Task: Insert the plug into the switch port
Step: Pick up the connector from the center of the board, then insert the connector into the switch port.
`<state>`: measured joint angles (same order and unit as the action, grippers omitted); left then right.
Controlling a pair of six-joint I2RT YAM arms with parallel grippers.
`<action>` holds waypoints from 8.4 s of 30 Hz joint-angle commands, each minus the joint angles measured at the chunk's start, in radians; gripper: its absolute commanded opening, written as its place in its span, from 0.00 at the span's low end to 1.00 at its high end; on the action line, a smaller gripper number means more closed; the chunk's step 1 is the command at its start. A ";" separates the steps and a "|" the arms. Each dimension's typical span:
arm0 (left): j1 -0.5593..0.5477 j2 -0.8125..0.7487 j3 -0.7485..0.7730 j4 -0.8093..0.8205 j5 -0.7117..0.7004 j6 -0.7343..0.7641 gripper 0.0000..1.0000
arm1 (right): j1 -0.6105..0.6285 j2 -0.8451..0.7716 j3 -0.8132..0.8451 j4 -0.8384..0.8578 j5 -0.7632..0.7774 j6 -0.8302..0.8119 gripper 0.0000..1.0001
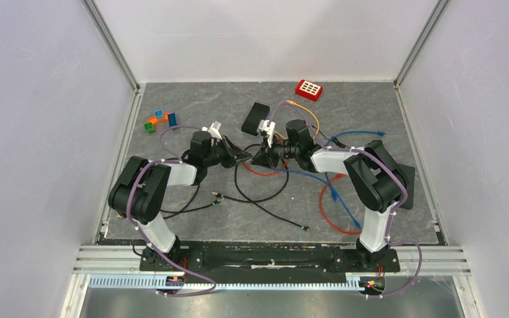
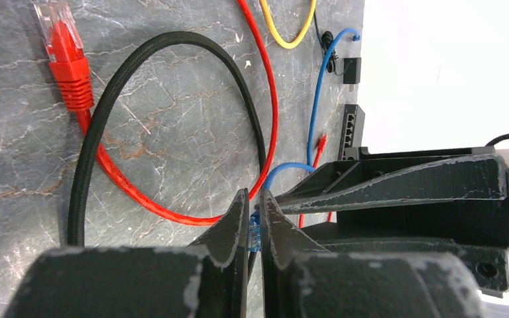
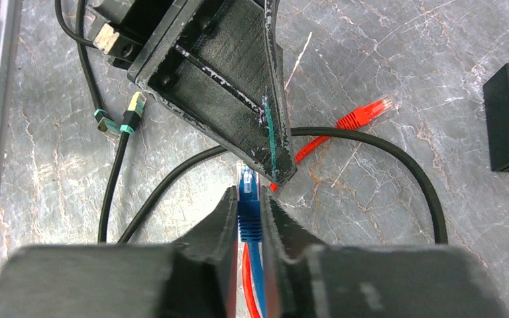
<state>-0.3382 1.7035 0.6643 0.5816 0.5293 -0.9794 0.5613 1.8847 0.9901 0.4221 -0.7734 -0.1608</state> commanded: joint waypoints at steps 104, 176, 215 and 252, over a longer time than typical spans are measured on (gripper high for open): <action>0.082 -0.111 0.469 -0.593 -0.373 0.336 0.67 | -0.135 -0.052 0.581 -0.644 0.574 -0.432 0.00; 0.104 0.730 0.946 -0.194 0.149 0.127 0.47 | -0.097 0.573 1.048 -0.876 0.661 -0.576 0.00; 0.039 0.680 0.918 -0.197 0.188 0.145 0.47 | -0.109 0.509 1.023 -1.124 0.588 -0.536 0.00; 0.025 0.653 0.918 -0.299 0.126 0.245 0.49 | -0.110 0.378 0.970 -1.102 0.697 -0.446 0.00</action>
<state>-0.2859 2.3924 1.5681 0.3454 0.6384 -0.7864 0.4423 2.3459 1.9644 -0.6975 -0.0872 -0.6090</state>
